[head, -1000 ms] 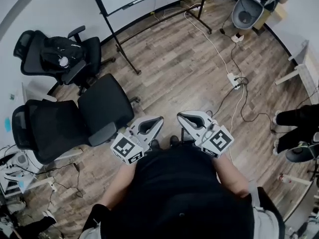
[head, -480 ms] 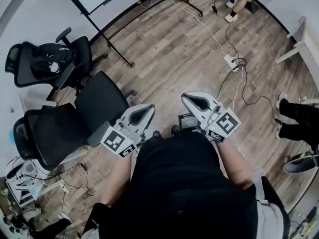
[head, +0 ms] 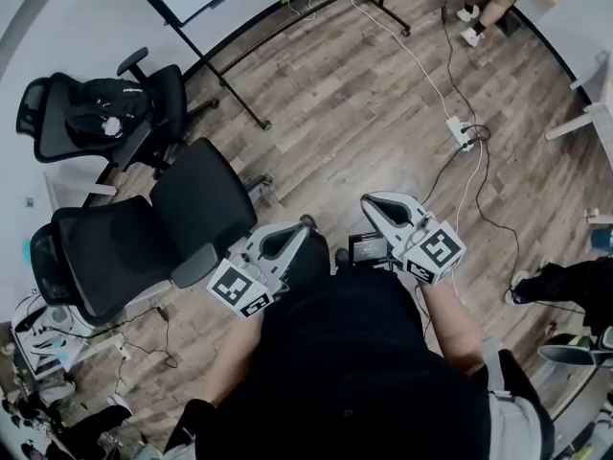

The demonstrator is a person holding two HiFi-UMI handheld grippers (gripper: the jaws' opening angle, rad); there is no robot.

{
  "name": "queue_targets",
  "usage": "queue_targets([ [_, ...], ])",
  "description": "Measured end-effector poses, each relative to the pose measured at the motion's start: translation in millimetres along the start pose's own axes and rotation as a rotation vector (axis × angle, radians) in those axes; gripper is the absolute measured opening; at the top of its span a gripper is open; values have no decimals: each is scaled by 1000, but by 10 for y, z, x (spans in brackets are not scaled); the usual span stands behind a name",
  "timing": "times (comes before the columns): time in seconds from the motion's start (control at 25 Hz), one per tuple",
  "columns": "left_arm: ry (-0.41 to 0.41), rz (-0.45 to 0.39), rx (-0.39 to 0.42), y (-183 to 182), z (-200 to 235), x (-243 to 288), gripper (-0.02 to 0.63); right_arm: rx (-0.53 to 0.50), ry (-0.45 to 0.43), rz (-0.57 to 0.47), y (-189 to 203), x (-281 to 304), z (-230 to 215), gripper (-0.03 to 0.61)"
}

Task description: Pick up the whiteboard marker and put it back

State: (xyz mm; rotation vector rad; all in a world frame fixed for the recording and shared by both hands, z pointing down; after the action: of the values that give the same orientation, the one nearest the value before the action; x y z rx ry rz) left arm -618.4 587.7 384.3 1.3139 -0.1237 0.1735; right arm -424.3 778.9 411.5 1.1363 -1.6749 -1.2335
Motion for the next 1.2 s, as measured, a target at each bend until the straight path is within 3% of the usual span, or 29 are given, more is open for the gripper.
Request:
queue_targets([
  [0.2,5,28,-59,1,566,380,12,11,0,45,-56,394,-404,20],
  [0.48,72,-21,-60,-503,1428,1047,12,13,27,93,-435,1005,-1207,20],
  [0.76,121,-52,-121,-801,2282,1695,12,-83,95,171,-941,1468,-1870,20],
  [0.92,147,-60,-142,-954,2632,2077,12,-125,118,159,-1190,1629,-2186,20],
  [1.2,66,-2,-156,-1000,2981,2798,12,-68,90,145,-1159,1663,-3103,20],
])
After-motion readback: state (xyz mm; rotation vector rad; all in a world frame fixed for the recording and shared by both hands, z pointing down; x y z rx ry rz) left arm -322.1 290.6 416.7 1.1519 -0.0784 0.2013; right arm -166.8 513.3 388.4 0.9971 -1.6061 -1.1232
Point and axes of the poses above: the fingertips, and each gripper's own axes: x forward along the fingers, z to its left, y out of its underside, the point moved 10 cm from there along -x, backward along the fingers, and after that the axes turned 15 degrees about -y, right-handed, at the moved point
